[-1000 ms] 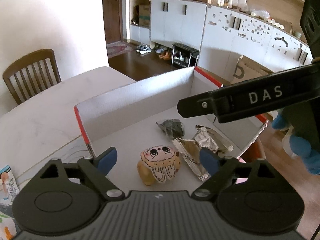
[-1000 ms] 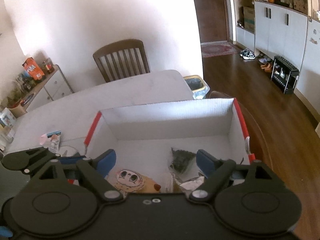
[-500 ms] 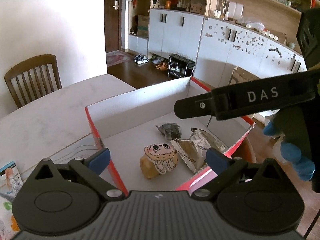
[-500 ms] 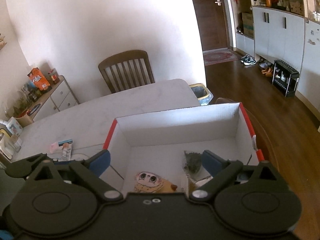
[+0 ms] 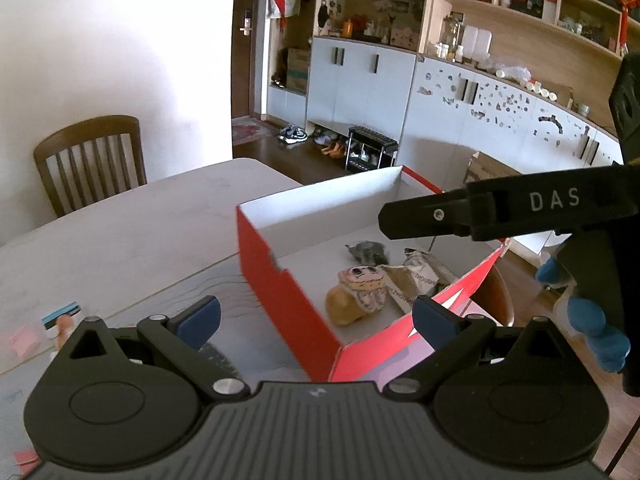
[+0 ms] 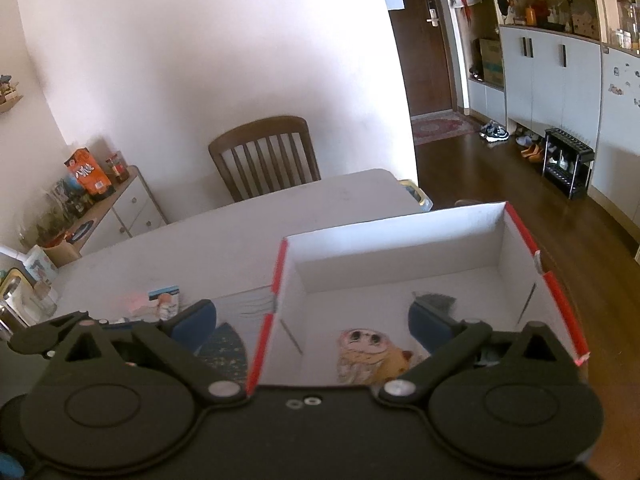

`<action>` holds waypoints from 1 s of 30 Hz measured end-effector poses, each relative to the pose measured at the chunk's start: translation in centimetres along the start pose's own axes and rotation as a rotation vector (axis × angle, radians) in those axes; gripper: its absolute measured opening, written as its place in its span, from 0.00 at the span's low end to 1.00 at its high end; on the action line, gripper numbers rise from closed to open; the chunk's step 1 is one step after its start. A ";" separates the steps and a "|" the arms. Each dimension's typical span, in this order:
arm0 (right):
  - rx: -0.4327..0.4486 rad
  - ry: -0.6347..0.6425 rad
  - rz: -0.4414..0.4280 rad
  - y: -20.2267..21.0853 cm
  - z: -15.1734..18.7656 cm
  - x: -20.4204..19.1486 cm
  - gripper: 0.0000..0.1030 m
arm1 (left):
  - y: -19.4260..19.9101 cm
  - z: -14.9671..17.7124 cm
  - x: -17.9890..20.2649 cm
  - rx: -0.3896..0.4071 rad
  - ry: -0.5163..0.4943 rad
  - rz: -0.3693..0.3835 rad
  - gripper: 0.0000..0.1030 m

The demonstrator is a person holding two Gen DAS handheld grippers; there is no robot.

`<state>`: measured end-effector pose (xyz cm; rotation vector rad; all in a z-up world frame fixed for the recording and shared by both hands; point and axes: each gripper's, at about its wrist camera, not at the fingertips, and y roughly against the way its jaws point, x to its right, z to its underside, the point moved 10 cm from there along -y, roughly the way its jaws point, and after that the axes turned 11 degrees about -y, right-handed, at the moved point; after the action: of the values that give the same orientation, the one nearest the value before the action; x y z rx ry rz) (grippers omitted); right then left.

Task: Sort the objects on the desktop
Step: 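Withdraw both open tools from the box back over the table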

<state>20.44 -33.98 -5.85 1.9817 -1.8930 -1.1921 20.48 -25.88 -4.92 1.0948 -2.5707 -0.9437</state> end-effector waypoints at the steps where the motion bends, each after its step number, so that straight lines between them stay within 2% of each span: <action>1: 0.003 -0.002 -0.001 0.1 0.2 -0.4 1.00 | 0.4 0.2 -0.3 0.003 0.000 -0.002 1.00; 11: 0.019 0.032 0.003 0.6 2.5 -4.5 1.00 | 3.8 2.4 -3.1 0.027 0.014 -0.041 1.00; 30: -0.006 0.109 -0.014 -0.9 7.5 -11.6 1.00 | 8.4 7.0 -9.0 0.039 0.056 -0.119 1.00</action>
<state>17.81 -20.42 -6.42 2.0165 -1.8242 -1.0685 19.18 -11.79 -4.48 1.2782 -2.5137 -0.8782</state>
